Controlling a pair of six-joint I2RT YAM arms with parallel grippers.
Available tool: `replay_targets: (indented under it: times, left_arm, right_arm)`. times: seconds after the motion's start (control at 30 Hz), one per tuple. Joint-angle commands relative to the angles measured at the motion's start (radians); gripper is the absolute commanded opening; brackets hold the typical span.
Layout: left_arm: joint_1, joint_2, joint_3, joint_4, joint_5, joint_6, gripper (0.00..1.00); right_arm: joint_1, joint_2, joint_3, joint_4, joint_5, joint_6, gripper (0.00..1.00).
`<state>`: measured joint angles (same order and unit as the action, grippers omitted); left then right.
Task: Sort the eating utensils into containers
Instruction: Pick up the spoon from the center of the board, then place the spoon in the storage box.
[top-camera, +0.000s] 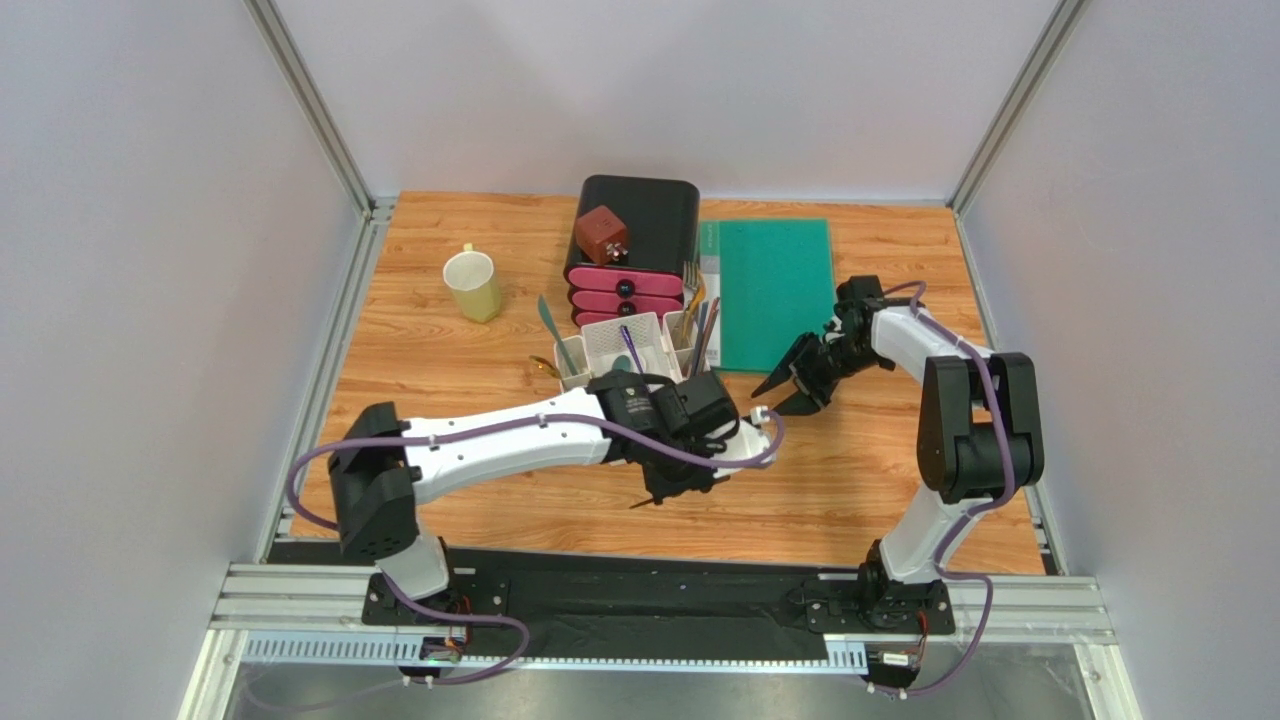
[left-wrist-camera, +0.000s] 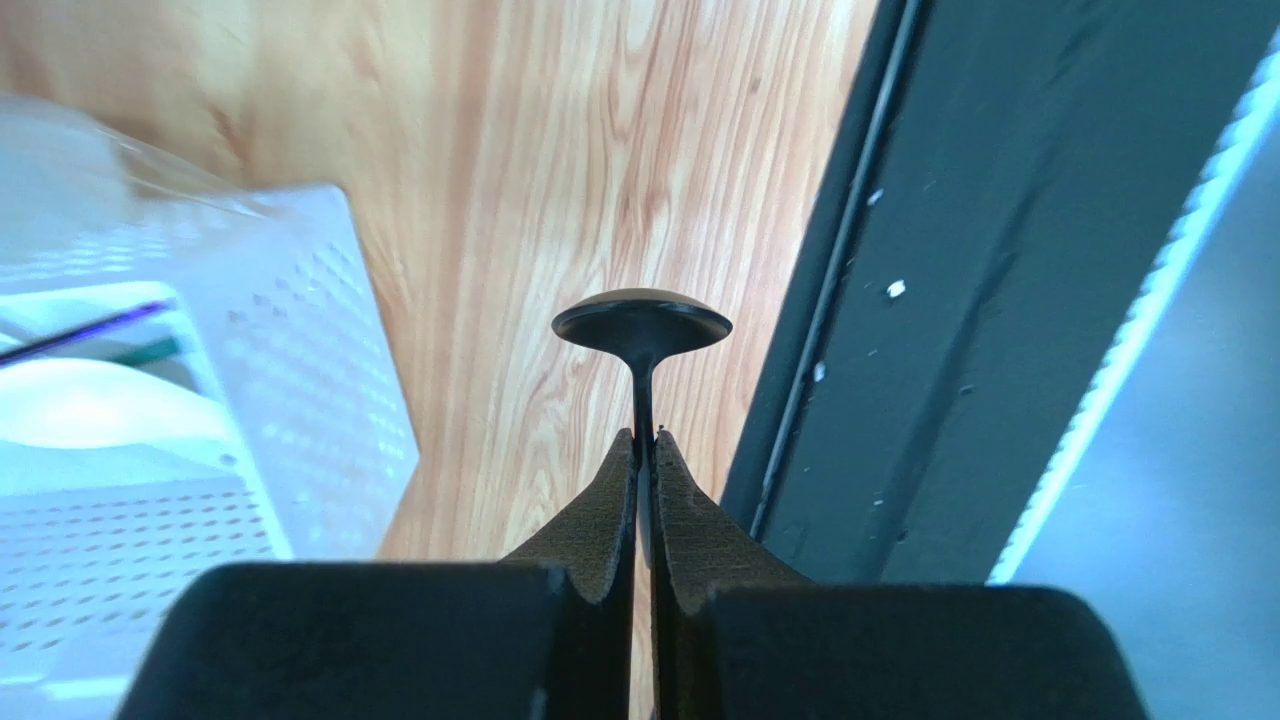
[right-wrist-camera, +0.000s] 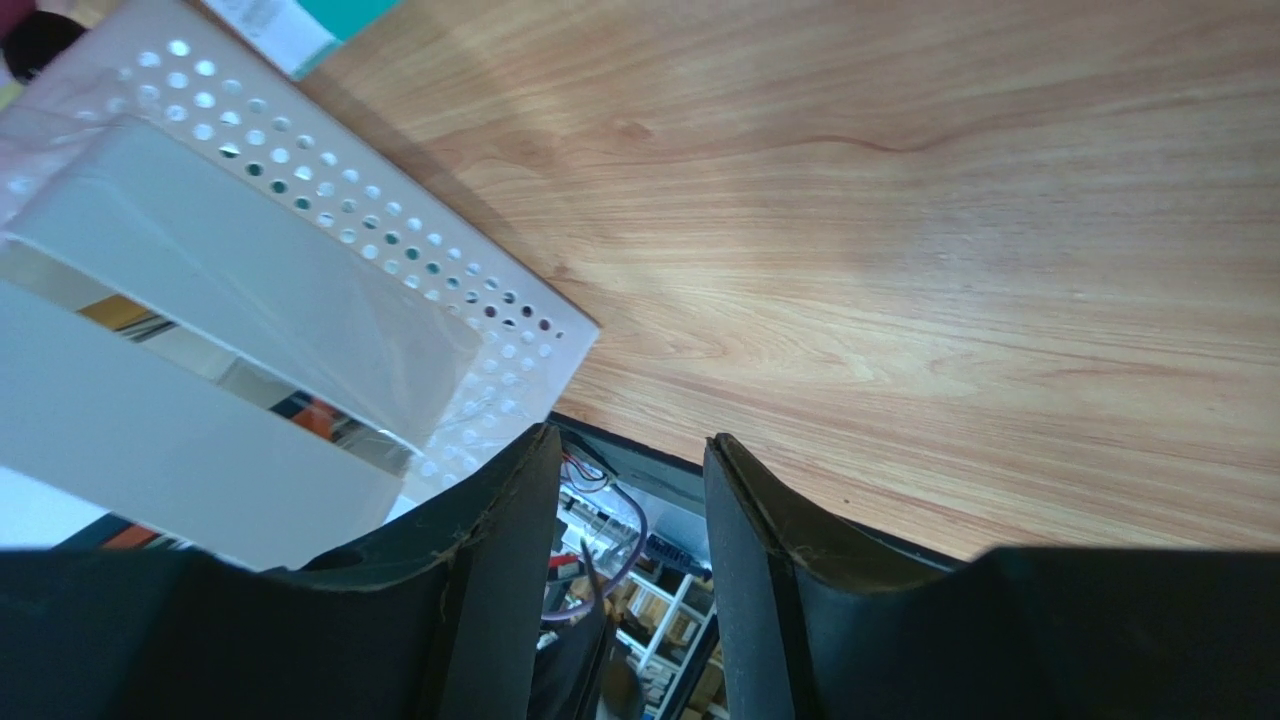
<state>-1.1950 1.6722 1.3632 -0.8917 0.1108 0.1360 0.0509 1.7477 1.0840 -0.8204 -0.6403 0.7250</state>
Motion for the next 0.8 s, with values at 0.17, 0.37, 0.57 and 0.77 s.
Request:
replay_targets:
  times: [0.17,0.37,0.57,0.77]
  left_arm:
    - [0.226,-0.210,0.114,0.033,0.240,-0.157,0.00]
    - [0.463,-0.302,0.114,0.155,0.305,-0.357,0.00]
    - [0.659,-0.147,0.192,0.263,0.481,-0.674,0.00]
    - [0.678,0.116,0.404,0.155,0.443,-0.854,0.00]
  right_arm:
    - [-0.003,0.029,0.116,-0.029,-0.012,0.027,0.45]
    - [-0.005,0.038,0.212,-0.088,0.016,-0.004,0.45]
    - [-0.006,0.079,0.254,-0.100,-0.013,0.002,0.45]
    - [-0.008,0.127,0.295,-0.102,-0.016,-0.001,0.45]
